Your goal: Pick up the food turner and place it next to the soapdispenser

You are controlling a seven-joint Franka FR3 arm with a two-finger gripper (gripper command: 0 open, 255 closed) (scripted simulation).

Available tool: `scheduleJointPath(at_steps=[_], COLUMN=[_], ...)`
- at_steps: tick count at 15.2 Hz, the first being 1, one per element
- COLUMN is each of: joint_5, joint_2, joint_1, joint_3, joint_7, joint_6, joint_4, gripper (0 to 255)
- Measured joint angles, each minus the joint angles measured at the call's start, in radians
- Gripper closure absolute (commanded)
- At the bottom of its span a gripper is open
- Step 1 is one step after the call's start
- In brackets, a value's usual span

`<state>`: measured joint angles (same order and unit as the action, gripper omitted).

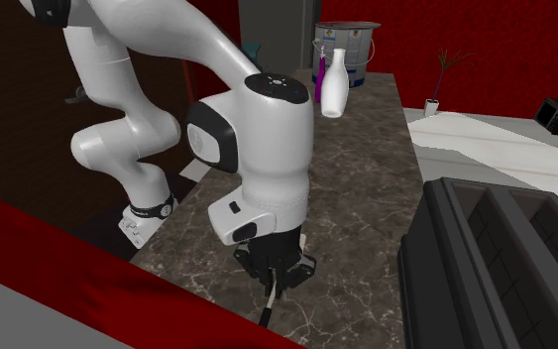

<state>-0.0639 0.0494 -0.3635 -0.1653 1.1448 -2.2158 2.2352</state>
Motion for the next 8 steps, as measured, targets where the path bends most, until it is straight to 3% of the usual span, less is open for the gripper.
scheduleJointPath(at_steps=[8], joint_5=[0.013], joint_2=[0.043], joint_1=[0.0], joint_3=[0.001], joint_7=[-0.013], joint_6=[0.104], joint_4=[-0.062], gripper=[255])
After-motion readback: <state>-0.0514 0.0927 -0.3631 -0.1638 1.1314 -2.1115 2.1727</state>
